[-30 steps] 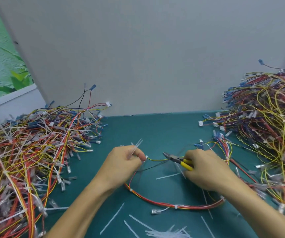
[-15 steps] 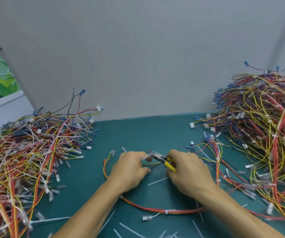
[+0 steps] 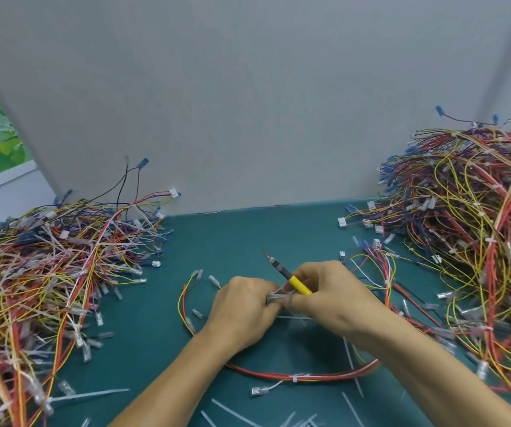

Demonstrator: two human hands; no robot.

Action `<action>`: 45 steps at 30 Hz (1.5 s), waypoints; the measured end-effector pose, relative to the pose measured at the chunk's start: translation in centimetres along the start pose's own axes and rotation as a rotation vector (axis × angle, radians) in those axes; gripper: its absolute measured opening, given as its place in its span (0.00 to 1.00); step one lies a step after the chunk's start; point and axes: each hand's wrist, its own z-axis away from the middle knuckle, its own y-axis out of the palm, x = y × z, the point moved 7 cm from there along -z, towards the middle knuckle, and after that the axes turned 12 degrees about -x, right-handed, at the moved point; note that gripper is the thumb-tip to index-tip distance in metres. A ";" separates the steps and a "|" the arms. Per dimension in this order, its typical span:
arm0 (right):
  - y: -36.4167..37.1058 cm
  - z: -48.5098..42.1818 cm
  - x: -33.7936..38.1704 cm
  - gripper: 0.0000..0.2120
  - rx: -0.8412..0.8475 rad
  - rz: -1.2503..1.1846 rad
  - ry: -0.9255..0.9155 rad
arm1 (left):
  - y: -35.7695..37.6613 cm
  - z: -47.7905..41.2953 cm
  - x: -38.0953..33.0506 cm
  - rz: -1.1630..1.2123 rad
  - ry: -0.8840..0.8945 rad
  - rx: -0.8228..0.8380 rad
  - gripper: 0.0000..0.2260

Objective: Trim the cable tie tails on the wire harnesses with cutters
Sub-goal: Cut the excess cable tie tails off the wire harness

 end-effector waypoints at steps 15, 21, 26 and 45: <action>-3.7 -1.2 -0.4 0.06 0.026 0.575 -0.190 | 0.1 1.2 1.8 0.275 -0.129 0.075 0.06; -4.5 -0.7 1.2 0.13 0.016 0.843 -0.436 | 0.3 0.7 1.9 0.305 -0.164 0.198 0.12; -2.5 -0.2 0.4 0.14 0.155 0.938 -0.511 | 0.1 0.6 1.6 0.286 -0.139 0.206 0.13; -1.3 -0.3 -0.1 0.09 0.174 1.001 -0.576 | 0.0 0.7 1.6 0.247 -0.126 0.183 0.10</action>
